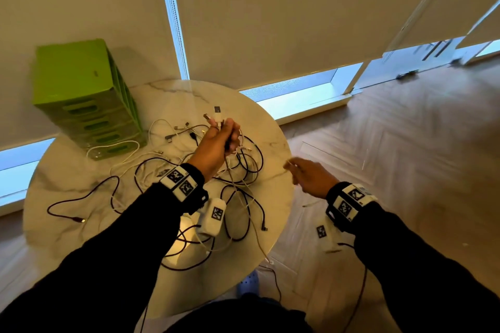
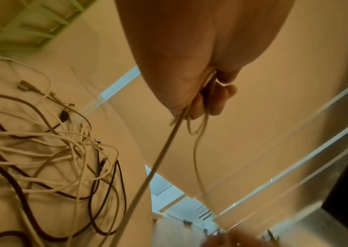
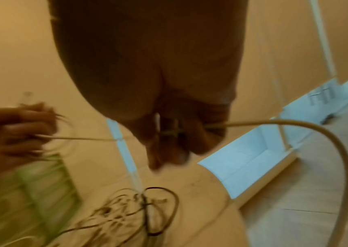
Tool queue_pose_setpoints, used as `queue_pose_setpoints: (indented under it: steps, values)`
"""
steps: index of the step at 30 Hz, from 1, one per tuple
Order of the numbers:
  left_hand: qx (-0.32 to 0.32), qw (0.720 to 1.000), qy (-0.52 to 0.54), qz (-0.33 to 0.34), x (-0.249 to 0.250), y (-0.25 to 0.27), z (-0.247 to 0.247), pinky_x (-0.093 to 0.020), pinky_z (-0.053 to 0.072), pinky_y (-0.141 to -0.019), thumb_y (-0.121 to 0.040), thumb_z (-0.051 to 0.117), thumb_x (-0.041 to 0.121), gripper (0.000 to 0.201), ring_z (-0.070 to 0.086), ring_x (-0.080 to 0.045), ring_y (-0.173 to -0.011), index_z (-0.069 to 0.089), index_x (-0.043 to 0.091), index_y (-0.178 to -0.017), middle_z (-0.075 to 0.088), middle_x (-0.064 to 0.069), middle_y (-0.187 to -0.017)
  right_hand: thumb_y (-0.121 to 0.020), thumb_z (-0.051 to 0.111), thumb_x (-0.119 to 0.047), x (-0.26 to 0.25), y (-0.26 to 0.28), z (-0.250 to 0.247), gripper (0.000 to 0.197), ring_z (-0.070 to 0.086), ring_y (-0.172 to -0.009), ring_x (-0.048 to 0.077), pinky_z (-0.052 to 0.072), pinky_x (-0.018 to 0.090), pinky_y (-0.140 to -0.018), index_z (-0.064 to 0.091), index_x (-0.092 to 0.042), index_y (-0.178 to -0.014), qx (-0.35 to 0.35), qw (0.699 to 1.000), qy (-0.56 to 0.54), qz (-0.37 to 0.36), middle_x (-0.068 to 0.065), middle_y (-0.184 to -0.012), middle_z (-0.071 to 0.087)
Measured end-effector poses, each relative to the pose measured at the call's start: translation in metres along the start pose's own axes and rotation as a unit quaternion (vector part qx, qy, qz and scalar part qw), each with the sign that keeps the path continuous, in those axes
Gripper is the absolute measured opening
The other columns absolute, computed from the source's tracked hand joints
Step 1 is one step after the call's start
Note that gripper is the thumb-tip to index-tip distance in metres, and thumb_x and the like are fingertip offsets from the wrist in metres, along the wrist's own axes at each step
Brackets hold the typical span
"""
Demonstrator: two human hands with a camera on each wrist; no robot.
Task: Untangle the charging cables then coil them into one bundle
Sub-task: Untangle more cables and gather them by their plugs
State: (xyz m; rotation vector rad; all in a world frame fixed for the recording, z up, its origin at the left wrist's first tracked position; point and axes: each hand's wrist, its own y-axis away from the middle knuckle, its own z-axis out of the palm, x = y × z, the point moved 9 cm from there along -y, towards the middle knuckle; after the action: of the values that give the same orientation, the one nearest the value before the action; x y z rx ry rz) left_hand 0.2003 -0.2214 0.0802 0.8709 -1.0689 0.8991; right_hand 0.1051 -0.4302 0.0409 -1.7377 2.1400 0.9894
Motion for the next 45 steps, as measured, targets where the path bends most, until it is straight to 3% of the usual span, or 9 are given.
queue_pose_setpoints:
  steps: [6, 10, 17, 23, 28, 34, 38, 42, 45]
  values:
    - [-0.091, 0.995, 0.004, -0.031, -0.018, 0.005, 0.035, -0.032, 0.044, -0.077, -0.108, 0.039, 0.036, 0.034, 0.057, -0.013, -0.071, 0.061, 0.013, -0.097, 0.059, 0.002, -0.075, -0.091, 0.061, -0.032, 0.022, 0.009, 0.023, 0.073, 0.038, -0.141, 0.028, 0.031, 0.044, -0.113, 0.026, -0.03, -0.155, -0.055, 0.986, 0.159, 0.005, 0.005, -0.157, 0.037]
    - [-0.1, 0.992, -0.069, -0.037, -0.037, 0.008, 0.053, -0.035, 0.035, -0.074, -0.1, 0.04, 0.051, 0.038, 0.051, -0.018, -0.081, 0.064, 0.022, -0.099, 0.061, 0.005, -0.081, -0.085, 0.073, -0.032, -0.037, 0.016, 0.042, 0.091, 0.051, -0.13, 0.022, 0.039, 0.044, -0.11, 0.014, -0.03, -0.154, -0.079, 0.992, -0.024, -0.094, -0.001, -0.139, 0.059]
    - [0.025, 0.994, -0.102, -0.038, -0.033, 0.0, 0.03, -0.02, 0.04, -0.062, -0.107, 0.033, 0.042, 0.038, 0.053, -0.005, -0.067, 0.059, 0.019, -0.094, 0.056, 0.002, -0.079, -0.107, 0.031, -0.042, -0.033, 0.025, 0.013, 0.026, 0.057, -0.061, 0.019, 0.049, 0.029, -0.058, 0.044, -0.019, -0.109, 0.048, 0.985, -0.124, -0.113, -0.001, -0.075, 0.057]
    - [0.033, 0.996, 0.074, -0.038, -0.019, -0.005, 0.008, -0.02, 0.035, -0.056, -0.109, 0.034, 0.033, 0.036, 0.048, -0.007, -0.059, 0.056, 0.015, -0.087, 0.051, 0.005, -0.066, -0.103, 0.044, -0.041, 0.089, 0.008, 0.006, 0.027, 0.067, -0.098, 0.032, 0.052, 0.04, -0.085, 0.055, -0.021, -0.118, 0.006, 0.993, 0.057, 0.1, 0.011, -0.103, 0.07]
    - [0.004, 0.998, 0.051, -0.027, -0.015, -0.004, 0.024, -0.022, 0.041, -0.06, -0.11, 0.033, 0.029, 0.037, 0.047, -0.011, -0.062, 0.057, 0.012, -0.086, 0.051, 0.002, -0.066, -0.064, 0.084, -0.061, 0.036, 0.005, 0.031, 0.133, 0.011, -0.152, 0.028, 0.019, 0.053, -0.122, -0.006, -0.031, -0.158, -0.11, 0.986, 0.122, -0.006, 0.001, -0.167, 0.0]
    - [-0.028, 0.999, -0.025, -0.035, -0.02, -0.003, 0.034, -0.026, 0.043, -0.068, -0.108, 0.035, 0.037, 0.039, 0.049, -0.012, -0.067, 0.059, 0.012, -0.092, 0.052, -0.001, -0.074, -0.09, 0.061, -0.058, -0.076, 0.0, 0.048, 0.076, 0.063, -0.111, 0.013, 0.048, 0.033, -0.098, 0.025, -0.03, -0.152, -0.129, 0.976, -0.083, -0.157, 0.002, -0.121, 0.068]
    - [-0.001, 0.993, -0.114, -0.023, -0.011, -0.003, 0.017, -0.024, 0.046, -0.068, -0.107, 0.033, 0.043, 0.044, 0.057, -0.007, -0.069, 0.062, 0.013, -0.097, 0.059, -0.004, -0.083, -0.102, 0.038, -0.053, -0.081, -0.004, 0.028, 0.033, 0.059, -0.072, 0.015, 0.054, 0.037, -0.071, 0.049, -0.023, -0.11, -0.032, 0.976, -0.104, -0.186, 0.0, -0.083, 0.063]
    - [0.015, 0.998, -0.061, -0.027, -0.006, -0.002, 0.0, -0.023, 0.045, -0.063, -0.108, 0.03, 0.041, 0.044, 0.064, -0.007, -0.066, 0.058, 0.011, -0.093, 0.058, -0.002, -0.074, -0.107, 0.034, -0.038, -0.046, -0.013, -0.015, 0.029, 0.062, -0.065, 0.014, 0.052, 0.028, -0.063, 0.05, -0.021, -0.092, 0.111, 0.976, -0.102, -0.156, -0.005, -0.073, 0.059]
    - [0.02, 0.998, 0.031, -0.041, -0.005, -0.001, -0.006, -0.029, 0.05, -0.067, -0.108, 0.03, 0.04, 0.047, 0.067, -0.016, -0.066, 0.057, 0.009, -0.087, 0.055, 0.001, -0.061, -0.106, 0.04, -0.029, 0.004, -0.032, -0.007, 0.027, 0.067, -0.094, 0.029, 0.051, 0.038, -0.085, 0.059, -0.011, -0.106, 0.001, 0.998, 0.069, -0.004, 0.013, -0.102, 0.069]
